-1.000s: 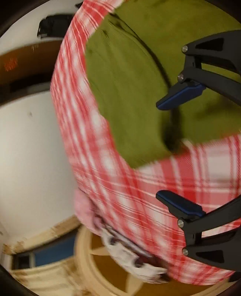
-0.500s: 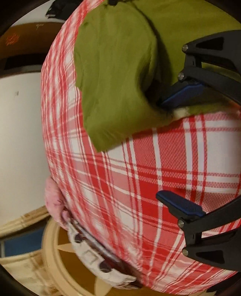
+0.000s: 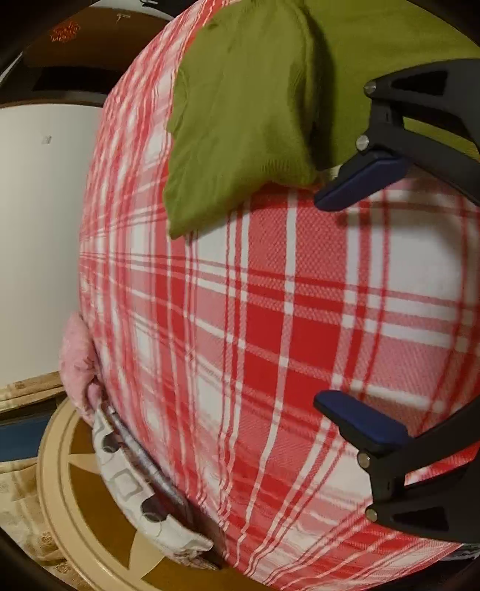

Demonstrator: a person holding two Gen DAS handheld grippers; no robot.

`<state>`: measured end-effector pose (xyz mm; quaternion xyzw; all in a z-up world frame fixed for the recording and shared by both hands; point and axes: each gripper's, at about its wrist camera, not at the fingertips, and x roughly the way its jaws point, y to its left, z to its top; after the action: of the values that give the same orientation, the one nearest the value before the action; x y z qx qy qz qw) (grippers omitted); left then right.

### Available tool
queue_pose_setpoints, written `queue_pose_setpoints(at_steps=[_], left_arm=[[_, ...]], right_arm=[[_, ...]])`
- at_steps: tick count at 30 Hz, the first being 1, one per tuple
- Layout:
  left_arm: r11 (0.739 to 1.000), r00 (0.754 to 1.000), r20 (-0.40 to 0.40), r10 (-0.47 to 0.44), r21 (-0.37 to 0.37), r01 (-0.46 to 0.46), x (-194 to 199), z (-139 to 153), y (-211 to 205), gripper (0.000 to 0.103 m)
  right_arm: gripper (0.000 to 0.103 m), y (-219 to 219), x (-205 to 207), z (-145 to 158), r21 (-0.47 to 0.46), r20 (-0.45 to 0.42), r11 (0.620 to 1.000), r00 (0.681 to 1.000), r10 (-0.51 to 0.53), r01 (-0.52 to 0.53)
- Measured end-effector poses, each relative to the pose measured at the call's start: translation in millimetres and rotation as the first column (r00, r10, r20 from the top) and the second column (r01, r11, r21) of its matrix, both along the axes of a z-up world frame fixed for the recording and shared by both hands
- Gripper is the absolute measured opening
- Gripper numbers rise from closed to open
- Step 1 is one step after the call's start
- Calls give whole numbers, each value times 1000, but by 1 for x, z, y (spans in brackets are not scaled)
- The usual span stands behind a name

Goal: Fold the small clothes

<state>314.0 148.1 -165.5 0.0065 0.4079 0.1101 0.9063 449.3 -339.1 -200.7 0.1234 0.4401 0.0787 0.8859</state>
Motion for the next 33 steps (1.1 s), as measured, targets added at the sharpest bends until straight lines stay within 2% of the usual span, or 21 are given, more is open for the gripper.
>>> queue_pose_setpoints(at_steps=[1,2,3,4,5,7,9,11,13,16,17,18,26,28,31,33], left_arm=[[1000,1000,16,-8,5,8,-2,5,-1,99],[1000,999,32,-17,3,17,-5,10,-2,100],[1000,998,52,-26,1,26,-7,16,-5,100],[999,997,72,-33,4,33,-6,22,-9,100],[999,995,91,-41,9,41,-4,29,-14,100],[998,992,109,-56,2,56,5,36,-24,101],[998,992,103,-69,1,69,17,36,-35,102],[997,994,74,-76,40,73,31,25,-47,102],[994,997,26,-73,85,71,40,7,-52,102],[995,997,-38,-70,69,73,42,-12,-49,102],[995,997,-35,-71,61,73,39,-13,-48,102],[996,997,-29,-71,54,73,37,-12,-46,103],[994,996,-32,-78,68,80,28,-14,-50,103],[994,997,-25,-79,76,81,25,-14,-50,103],[994,996,-27,-80,68,81,26,-15,-48,103],[995,996,-32,-79,57,81,27,-16,-47,103]], right_arm=[[17,-1,-4,3,-17,10,1000,1000,-4,4],[33,-2,-8,6,-34,27,999,1000,-5,6],[55,-2,-12,10,-46,49,999,999,-4,6],[63,-2,-16,16,-60,77,998,997,-5,10],[66,-1,-18,23,-71,108,997,994,-11,19],[66,5,-19,35,-83,142,996,990,-1,13],[66,20,-13,43,-87,157,995,986,55,-41],[66,38,-6,42,-64,153,988,977,150,-141],[66,53,4,30,-77,117,979,973,198,-190],[66,60,18,5,-163,40,972,984,176,-168],[65,59,20,-3,-185,21,969,985,169,-162],[65,58,17,-5,-200,47,966,983,175,-162],[65,55,8,-3,-263,20,948,982,188,-177],[65,60,2,-4,-306,27,934,979,200,-183],[65,63,-1,4,-314,35,939,987,159,-140],[65,73,-3,12,-324,65,935,983,172,-142]])
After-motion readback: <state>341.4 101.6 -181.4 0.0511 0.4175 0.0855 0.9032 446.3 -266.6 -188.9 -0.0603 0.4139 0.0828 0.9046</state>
